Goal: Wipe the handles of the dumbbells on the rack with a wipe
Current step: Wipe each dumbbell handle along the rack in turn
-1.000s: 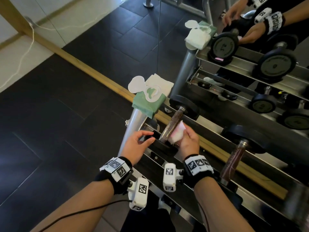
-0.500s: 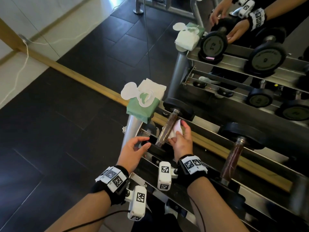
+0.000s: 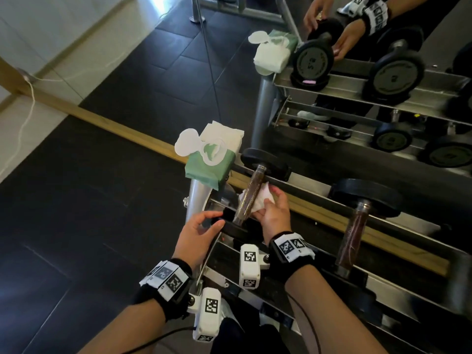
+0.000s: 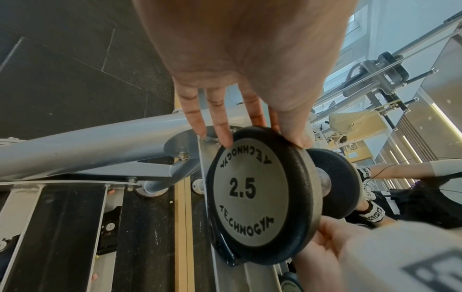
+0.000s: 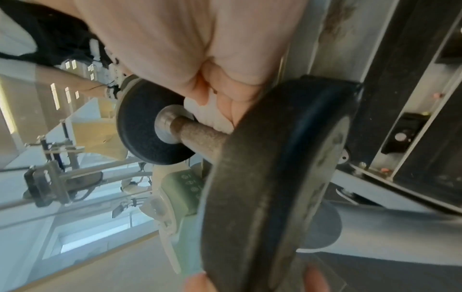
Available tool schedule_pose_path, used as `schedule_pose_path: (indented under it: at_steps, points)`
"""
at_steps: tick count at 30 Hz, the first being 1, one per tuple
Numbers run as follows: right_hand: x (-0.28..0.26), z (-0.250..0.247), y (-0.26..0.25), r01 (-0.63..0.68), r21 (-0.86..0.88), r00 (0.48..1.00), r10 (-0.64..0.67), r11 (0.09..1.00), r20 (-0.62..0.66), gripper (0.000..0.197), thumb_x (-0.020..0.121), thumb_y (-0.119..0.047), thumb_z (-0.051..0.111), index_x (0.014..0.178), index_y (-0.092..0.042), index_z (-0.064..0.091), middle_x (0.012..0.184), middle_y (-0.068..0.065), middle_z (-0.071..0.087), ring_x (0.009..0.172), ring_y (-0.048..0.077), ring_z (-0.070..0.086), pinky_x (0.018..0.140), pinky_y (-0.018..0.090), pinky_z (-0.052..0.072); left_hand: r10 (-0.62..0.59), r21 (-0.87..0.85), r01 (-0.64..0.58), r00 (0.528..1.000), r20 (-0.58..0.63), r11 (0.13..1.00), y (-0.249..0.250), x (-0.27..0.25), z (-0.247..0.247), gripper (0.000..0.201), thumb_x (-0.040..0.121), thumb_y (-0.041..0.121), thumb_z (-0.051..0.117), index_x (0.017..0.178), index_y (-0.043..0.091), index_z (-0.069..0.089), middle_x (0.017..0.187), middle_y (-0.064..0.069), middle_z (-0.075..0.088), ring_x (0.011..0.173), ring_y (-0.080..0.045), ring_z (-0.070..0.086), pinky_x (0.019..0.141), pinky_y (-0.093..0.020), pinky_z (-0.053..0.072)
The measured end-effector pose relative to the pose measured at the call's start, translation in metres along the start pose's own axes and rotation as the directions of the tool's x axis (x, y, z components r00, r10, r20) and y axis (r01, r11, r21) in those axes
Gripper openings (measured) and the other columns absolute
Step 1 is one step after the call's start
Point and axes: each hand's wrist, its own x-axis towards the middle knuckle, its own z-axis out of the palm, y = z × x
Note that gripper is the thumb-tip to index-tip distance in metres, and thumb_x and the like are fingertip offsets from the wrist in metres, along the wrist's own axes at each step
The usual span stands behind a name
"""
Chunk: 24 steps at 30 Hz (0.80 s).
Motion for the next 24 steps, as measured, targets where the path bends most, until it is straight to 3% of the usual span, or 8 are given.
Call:
schedule_pose_path:
  at_steps: [3, 8, 12, 15, 17, 19, 22, 24]
  points:
    - [0.003, 0.009, -0.013, 0.023, 0.056, 1.000, -0.024, 0.998, 0.012, 0.042, 0.101, -0.003, 0.039, 0.110, -0.037, 0.062, 0.121, 0.010, 0.063, 0.105, 0.025, 0.068, 0.071, 0.031, 0.060, -0.005, -0.027, 0.005, 1.000, -0.002, 1.000, 0.001, -0.001, 0.000, 0.018, 0.090, 0.024, 0.069, 0.104, 0.034, 0.070, 0.106, 0.004, 0.072, 0.074, -0.004, 0.071, 0.063, -0.011, 0.051]
    - [-0.011, 0.007, -0.009, 0.029, -0.006, 0.997, -0.028, 1.000, 0.077, 0.041, 0.102, -0.001, 0.035, 0.125, -0.022, 0.062, 0.118, 0.007, 0.068, 0.108, 0.021, 0.068, 0.088, 0.031, 0.056, 0.009, -0.021, -0.010, 1.000, -0.012, 1.000, -0.001, -0.001, 0.001, 0.018, 0.090, 0.024, 0.069, 0.106, 0.031, 0.070, 0.109, 0.004, 0.070, 0.065, 0.002, 0.066, 0.060, -0.010, 0.049]
    - [-0.023, -0.007, 0.000, 0.003, -0.062, 0.995, 0.003, 0.998, 0.095, 0.039, 0.102, 0.001, 0.036, 0.120, -0.021, 0.064, 0.097, -0.002, 0.073, 0.087, 0.013, 0.073, 0.075, 0.023, 0.059, 0.042, -0.027, -0.043, 0.999, -0.016, 0.999, 0.001, -0.001, 0.001, 0.018, 0.090, 0.020, 0.069, 0.106, 0.027, 0.069, 0.107, -0.005, 0.069, 0.052, 0.004, 0.058, 0.053, -0.007, 0.043]
    - [-0.020, -0.012, -0.008, -0.041, -0.071, 0.997, 0.045, 0.997, 0.065, 0.035, 0.102, -0.002, 0.039, 0.120, -0.017, 0.065, 0.103, 0.005, 0.072, 0.090, 0.017, 0.072, 0.074, 0.027, 0.060, 0.021, 0.011, -0.021, 1.000, 0.000, 1.000, 0.001, 0.000, 0.000, 0.018, 0.090, 0.028, 0.069, 0.107, 0.033, 0.069, 0.114, 0.003, 0.067, 0.077, -0.009, 0.064, 0.074, -0.021, 0.049]
    - [-0.017, -0.007, -0.011, -0.044, -0.016, 0.997, 0.045, 0.999, 0.070, 0.035, 0.103, -0.002, 0.037, 0.110, -0.018, 0.067, 0.090, 0.004, 0.077, 0.084, 0.019, 0.074, 0.066, 0.026, 0.060, 0.006, 0.034, -0.006, 1.000, 0.003, 0.999, 0.001, 0.000, -0.001, 0.018, 0.090, 0.030, 0.068, 0.107, 0.035, 0.069, 0.116, 0.005, 0.067, 0.086, -0.016, 0.063, 0.083, -0.029, 0.050]
    - [-0.016, 0.003, -0.013, -0.049, 0.023, 0.995, 0.046, 0.999, 0.087, 0.035, 0.104, -0.004, 0.036, 0.103, -0.020, 0.067, 0.086, 0.005, 0.077, 0.082, 0.019, 0.075, 0.064, 0.025, 0.059, 0.017, 0.028, -0.017, 1.000, -0.004, 0.999, 0.002, -0.002, 0.000, 0.018, 0.091, 0.029, 0.068, 0.108, 0.035, 0.068, 0.115, 0.008, 0.067, 0.081, -0.010, 0.064, 0.078, -0.023, 0.050]
    - [-0.019, 0.008, -0.008, -0.083, -0.025, 0.994, 0.084, 0.996, 0.064, 0.038, 0.103, -0.004, 0.035, 0.112, -0.023, 0.067, 0.090, 0.001, 0.077, 0.083, 0.015, 0.075, 0.064, 0.022, 0.058, 0.043, -0.049, -0.044, 0.999, -0.008, 0.998, 0.004, -0.004, 0.002, 0.018, 0.091, 0.020, 0.067, 0.106, 0.029, 0.069, 0.111, 0.006, 0.068, 0.066, -0.001, 0.066, 0.063, -0.010, 0.049]
    - [-0.022, 0.003, -0.002, -0.098, -0.077, 0.993, 0.102, 0.992, 0.052, 0.039, 0.103, -0.006, 0.037, 0.108, -0.029, 0.067, 0.094, -0.003, 0.075, 0.081, 0.011, 0.074, 0.062, 0.022, 0.057, 0.052, -0.050, -0.053, 0.999, -0.008, 0.997, 0.003, -0.004, 0.003, 0.017, 0.091, 0.020, 0.067, 0.106, 0.029, 0.069, 0.111, 0.007, 0.068, 0.067, 0.001, 0.067, 0.064, -0.009, 0.049]
